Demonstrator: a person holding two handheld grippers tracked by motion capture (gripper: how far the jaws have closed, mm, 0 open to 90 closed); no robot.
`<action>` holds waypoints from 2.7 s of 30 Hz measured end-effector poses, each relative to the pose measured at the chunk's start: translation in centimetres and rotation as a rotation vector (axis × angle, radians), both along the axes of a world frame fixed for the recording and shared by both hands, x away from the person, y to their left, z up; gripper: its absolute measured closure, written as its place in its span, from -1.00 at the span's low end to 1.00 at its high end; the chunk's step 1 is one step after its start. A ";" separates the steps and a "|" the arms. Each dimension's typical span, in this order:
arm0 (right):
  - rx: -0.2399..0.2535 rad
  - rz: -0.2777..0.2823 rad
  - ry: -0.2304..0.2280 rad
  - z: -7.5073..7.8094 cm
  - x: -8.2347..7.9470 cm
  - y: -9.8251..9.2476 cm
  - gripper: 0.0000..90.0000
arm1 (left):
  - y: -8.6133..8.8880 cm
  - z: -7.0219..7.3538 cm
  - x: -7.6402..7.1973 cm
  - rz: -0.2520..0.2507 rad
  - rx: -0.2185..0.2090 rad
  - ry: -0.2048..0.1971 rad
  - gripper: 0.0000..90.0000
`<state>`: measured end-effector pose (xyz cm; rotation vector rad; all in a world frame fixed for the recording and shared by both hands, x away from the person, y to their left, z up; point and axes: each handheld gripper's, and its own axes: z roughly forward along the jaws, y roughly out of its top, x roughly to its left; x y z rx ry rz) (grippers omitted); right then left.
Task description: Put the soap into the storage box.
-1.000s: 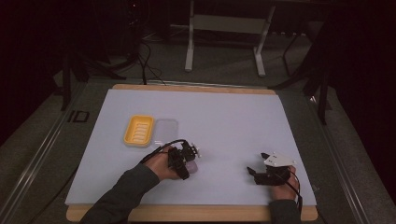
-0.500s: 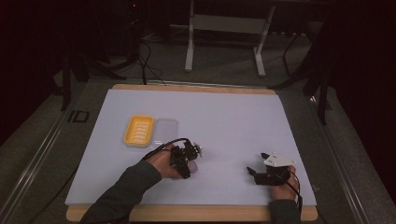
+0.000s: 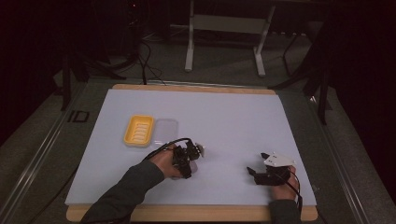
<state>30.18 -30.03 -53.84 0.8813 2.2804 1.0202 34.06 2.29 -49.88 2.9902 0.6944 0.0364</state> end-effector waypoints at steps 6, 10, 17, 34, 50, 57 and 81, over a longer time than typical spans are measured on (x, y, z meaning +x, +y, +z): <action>-0.005 0.002 0.002 0.0 0.0 0.1 -0.59 | 0.0 0.1 0.0 -0.013 0.004 0.007 0.09; -0.035 0.010 0.000 -0.1 0.0 0.3 -0.59 | 0.0 0.1 0.0 -0.018 0.001 0.007 0.10; -0.029 0.009 0.002 -0.1 0.0 0.2 -0.60 | 0.1 0.1 0.1 -0.037 0.002 0.010 0.10; -0.028 0.009 0.002 -0.1 0.0 0.2 -0.60 | 0.9 0.5 0.4 -0.014 0.014 0.010 0.11; -0.026 0.009 0.000 -0.1 0.0 0.2 -0.60 | 2.1 1.8 1.2 0.013 -0.002 0.000 0.11; -0.028 0.008 0.000 -0.1 0.0 0.2 -0.60 | 2.7 2.6 1.5 0.017 -0.004 -0.009 0.11; -0.024 0.002 -0.006 0.0 0.0 0.2 -0.60 | 4.5 4.2 2.7 0.090 -0.069 -0.016 0.11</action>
